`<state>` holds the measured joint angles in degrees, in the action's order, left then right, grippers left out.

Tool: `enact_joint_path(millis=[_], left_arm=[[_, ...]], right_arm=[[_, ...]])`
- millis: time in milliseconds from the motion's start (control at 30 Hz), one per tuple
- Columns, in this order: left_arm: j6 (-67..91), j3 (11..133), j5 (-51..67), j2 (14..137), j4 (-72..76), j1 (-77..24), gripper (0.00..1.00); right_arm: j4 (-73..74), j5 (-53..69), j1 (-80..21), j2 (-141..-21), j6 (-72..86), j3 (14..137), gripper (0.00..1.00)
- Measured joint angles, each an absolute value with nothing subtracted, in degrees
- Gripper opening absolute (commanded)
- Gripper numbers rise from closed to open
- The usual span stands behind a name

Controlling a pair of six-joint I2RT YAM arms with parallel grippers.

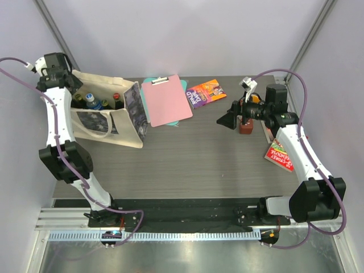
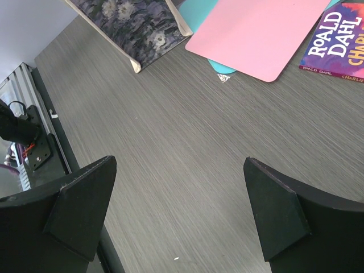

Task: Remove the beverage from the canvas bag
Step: Take out the drink from the canvas bag.

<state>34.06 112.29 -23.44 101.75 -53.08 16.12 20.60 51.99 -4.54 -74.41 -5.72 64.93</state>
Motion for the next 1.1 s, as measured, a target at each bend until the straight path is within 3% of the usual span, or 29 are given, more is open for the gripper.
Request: enact_joint_path(millis=[333,800,1067,1100], left_arm=[[30.89,113.45,-25.02,105.19,-52.97,16.25,0.75],[26.5,117.1,-26.02,107.9,-53.01,16.25,0.58],[25.19,117.1,-25.61,108.05,-53.06,16.27,0.28],[25.19,117.1,-25.41,108.05,-53.01,16.27,0.17]], right_arm=[[20.6,51.72,-4.54,-74.41,-5.74,64.93,1.0],[20.62,51.53,-4.54,-74.41,-5.91,64.9,1.0],[20.67,51.29,-4.54,-74.39,-5.93,64.6,1.0],[20.69,51.29,-4.54,-74.39,-5.93,64.58,1.0]])
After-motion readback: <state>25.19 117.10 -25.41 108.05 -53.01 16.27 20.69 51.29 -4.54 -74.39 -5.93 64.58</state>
